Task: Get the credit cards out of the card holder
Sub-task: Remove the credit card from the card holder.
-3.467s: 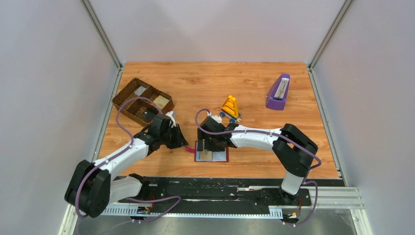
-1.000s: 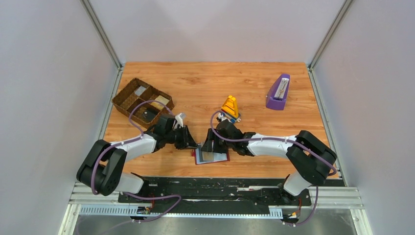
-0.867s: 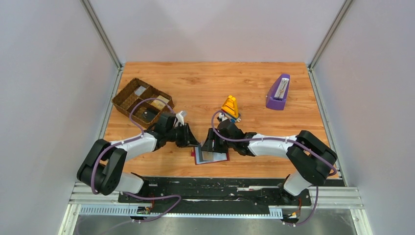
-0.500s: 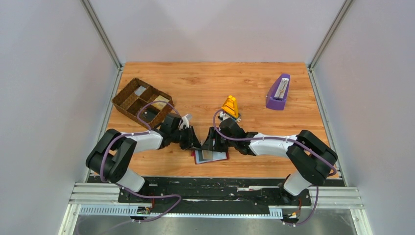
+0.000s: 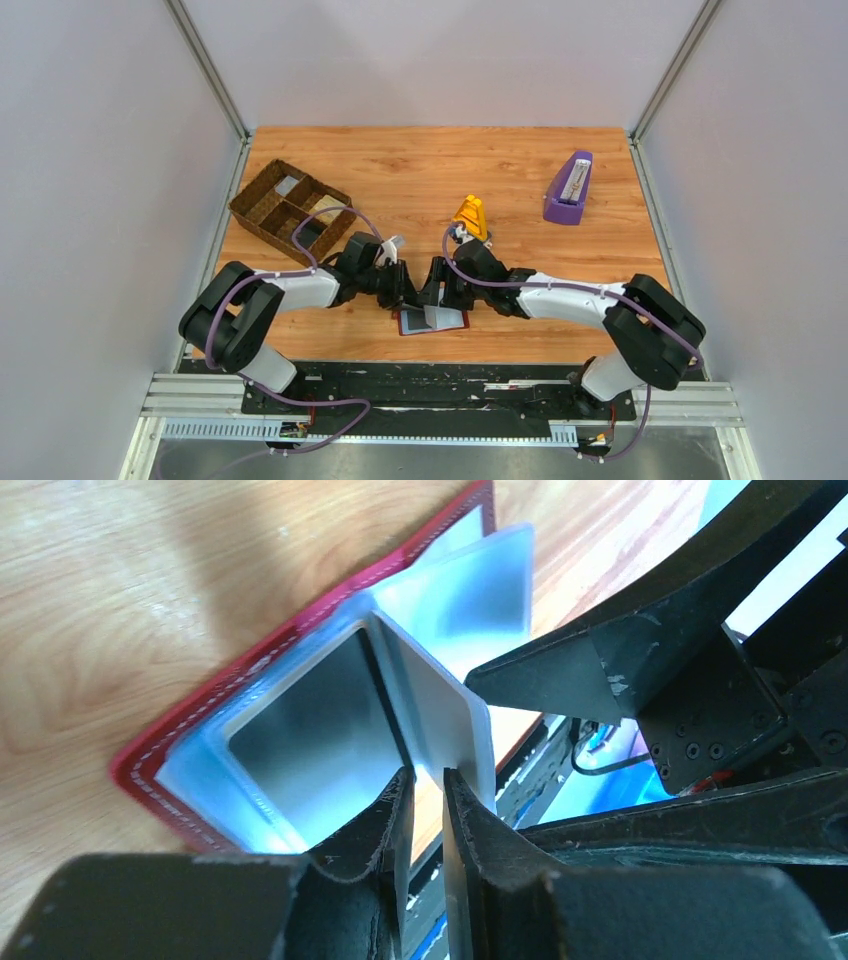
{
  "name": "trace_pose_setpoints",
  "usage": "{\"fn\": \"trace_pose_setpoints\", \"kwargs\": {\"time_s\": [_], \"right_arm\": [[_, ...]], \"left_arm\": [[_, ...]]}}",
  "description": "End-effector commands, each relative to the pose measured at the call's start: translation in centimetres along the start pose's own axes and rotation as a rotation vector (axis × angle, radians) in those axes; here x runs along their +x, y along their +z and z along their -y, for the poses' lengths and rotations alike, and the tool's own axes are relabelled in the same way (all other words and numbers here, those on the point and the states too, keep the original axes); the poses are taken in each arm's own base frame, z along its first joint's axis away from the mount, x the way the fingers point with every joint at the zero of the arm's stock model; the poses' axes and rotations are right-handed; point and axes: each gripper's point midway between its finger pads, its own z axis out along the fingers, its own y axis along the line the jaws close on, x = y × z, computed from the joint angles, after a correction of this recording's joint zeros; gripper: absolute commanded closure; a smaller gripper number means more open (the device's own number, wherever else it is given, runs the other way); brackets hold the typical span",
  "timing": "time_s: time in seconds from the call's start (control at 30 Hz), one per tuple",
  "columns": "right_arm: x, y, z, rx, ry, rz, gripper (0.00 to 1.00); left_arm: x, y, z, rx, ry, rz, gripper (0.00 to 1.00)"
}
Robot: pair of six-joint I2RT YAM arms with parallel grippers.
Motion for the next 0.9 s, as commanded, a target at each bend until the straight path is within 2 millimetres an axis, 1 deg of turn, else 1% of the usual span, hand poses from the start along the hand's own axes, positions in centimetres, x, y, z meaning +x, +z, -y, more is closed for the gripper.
{"fn": "trace_pose_setpoints", "kwargs": {"time_s": [0.0, 0.13, 0.17, 0.23, 0.37, 0.4, 0.43, 0.47, 0.53, 0.7, 0.77, 0.87], "right_arm": [[-1.9, -1.8, -1.2, -0.002, -0.022, 0.076, 0.35], [-2.6, -3.4, -1.0, 0.025, -0.029, 0.115, 0.39], [-2.8, -3.8, -0.9, 0.033, -0.031, 0.129, 0.40], [-3.1, -4.7, -1.0, 0.039, -0.042, 0.147, 0.42], [-3.5, -6.1, -1.5, 0.013, -0.075, 0.173, 0.50], [-3.5, -6.2, -1.5, 0.011, -0.081, 0.175, 0.52], [-3.4, -6.2, -1.4, 0.012, -0.090, 0.175, 0.54], [-3.3, -6.2, -1.3, 0.014, -0.097, 0.174, 0.56], [-3.3, -6.0, -1.0, 0.020, -0.110, 0.171, 0.60], [-3.0, -5.0, -0.2, 0.026, -0.128, 0.143, 0.67], [-2.9, -4.5, 0.2, 0.025, -0.129, 0.128, 0.70], [-2.8, -3.9, 0.6, 0.023, -0.128, 0.110, 0.73]], "left_arm": [[-1.6, 0.0, 3.9, 0.113, 0.060, 0.036, 0.76], [-1.4, 0.7, 4.8, 0.134, 0.079, 0.026, 0.75], [-1.3, 1.0, 5.2, 0.141, 0.093, 0.019, 0.75], [-1.1, 1.3, 5.4, 0.138, 0.101, 0.007, 0.75], [-1.5, 1.2, 4.5, 0.070, 0.092, 0.042, 0.75], [-1.9, 1.0, 4.5, 0.051, 0.103, 0.067, 0.75], [-1.8, 0.7, 4.2, 0.029, 0.097, 0.066, 0.75], [-2.2, 0.7, 3.9, 0.002, 0.104, 0.086, 0.75], [-2.3, 0.4, 3.1, -0.045, 0.094, 0.101, 0.75], [-2.5, 0.1, 2.0, -0.097, 0.080, 0.141, 0.75], [-2.6, 0.1, 1.9, -0.098, 0.080, 0.148, 0.73], [-2.8, 0.4, 2.2, -0.074, 0.088, 0.159, 0.73]]}}
